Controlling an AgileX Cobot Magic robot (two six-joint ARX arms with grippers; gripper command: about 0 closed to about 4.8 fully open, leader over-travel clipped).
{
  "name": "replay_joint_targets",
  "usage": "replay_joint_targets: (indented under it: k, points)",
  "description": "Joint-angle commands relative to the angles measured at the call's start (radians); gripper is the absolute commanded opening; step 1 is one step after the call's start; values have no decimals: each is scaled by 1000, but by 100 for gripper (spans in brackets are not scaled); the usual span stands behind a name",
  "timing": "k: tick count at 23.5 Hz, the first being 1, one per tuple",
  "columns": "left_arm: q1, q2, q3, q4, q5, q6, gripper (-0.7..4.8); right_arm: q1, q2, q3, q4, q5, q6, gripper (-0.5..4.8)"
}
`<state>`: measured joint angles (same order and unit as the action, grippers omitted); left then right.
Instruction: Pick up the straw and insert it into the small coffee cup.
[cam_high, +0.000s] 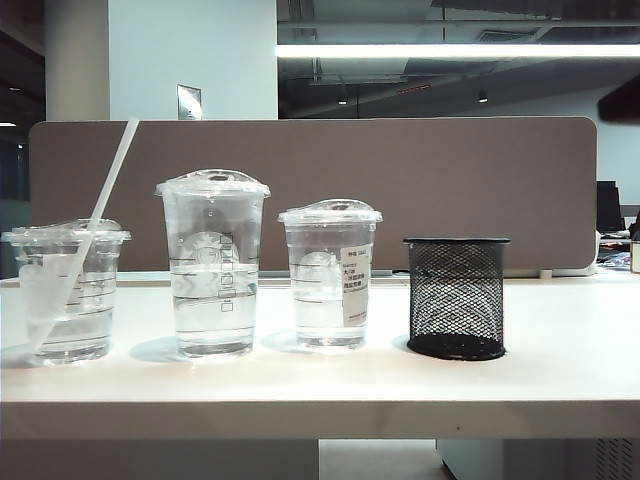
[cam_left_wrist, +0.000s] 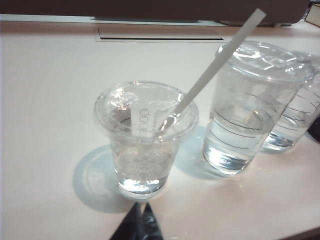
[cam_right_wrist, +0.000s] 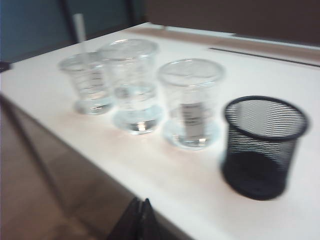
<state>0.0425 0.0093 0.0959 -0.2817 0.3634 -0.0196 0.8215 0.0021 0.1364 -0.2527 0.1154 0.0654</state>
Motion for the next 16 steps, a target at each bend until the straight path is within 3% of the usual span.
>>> replay_joint_targets:
  k: [1, 12, 15, 16]
  points:
    - [0, 1, 1, 6, 3, 1, -5, 1, -2, 3, 19, -57, 18, 0]
    - [0, 1, 1, 6, 3, 1, -5, -2, -2, 3, 15, -55, -3, 0]
    - [0, 1, 1, 6, 3, 1, -5, -2, -2, 0, -11, 11, -46, 0]
    - [0, 1, 1, 6, 3, 1, -5, -9, -2, -15, -11, 88, -48, 0]
